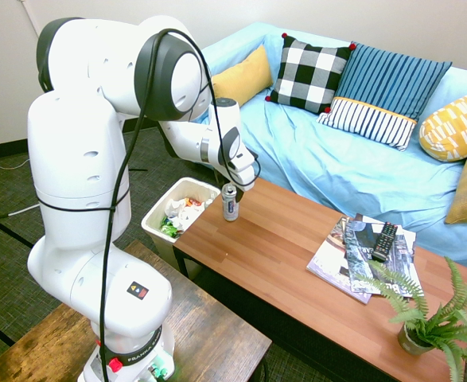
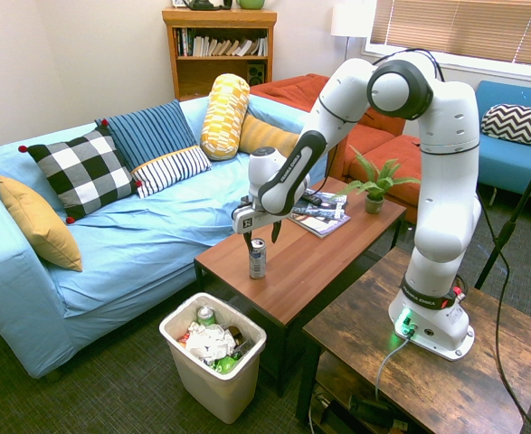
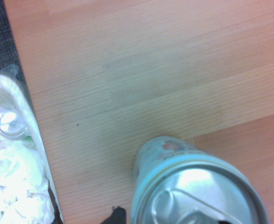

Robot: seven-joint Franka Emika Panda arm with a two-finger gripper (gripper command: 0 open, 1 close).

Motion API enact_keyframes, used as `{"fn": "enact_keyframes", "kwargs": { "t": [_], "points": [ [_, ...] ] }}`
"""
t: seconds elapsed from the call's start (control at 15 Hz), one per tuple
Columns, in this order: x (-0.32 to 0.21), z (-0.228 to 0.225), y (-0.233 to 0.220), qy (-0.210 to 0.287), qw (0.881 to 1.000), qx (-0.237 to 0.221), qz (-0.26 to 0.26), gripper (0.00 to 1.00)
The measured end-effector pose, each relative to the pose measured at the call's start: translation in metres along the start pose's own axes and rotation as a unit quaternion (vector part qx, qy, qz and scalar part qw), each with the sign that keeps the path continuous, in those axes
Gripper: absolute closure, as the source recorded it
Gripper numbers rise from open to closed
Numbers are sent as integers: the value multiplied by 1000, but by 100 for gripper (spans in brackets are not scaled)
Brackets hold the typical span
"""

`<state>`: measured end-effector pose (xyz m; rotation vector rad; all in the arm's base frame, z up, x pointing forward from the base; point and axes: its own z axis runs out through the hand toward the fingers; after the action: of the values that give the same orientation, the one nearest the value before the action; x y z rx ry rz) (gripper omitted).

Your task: Throw the can in the trash bin

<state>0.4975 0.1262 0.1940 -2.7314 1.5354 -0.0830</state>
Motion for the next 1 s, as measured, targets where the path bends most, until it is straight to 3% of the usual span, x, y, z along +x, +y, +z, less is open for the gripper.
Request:
{"fn": "enact_keyframes", "kwargs": {
  "t": [0.27,0.33,1.0],
  "points": [
    [4,31,-15,5,1000,-10,-1,0],
    [4,35,-19,5,1000,-10,0,100],
    [-1,41,-23,4,1000,-13,8,100]
  ]
}}
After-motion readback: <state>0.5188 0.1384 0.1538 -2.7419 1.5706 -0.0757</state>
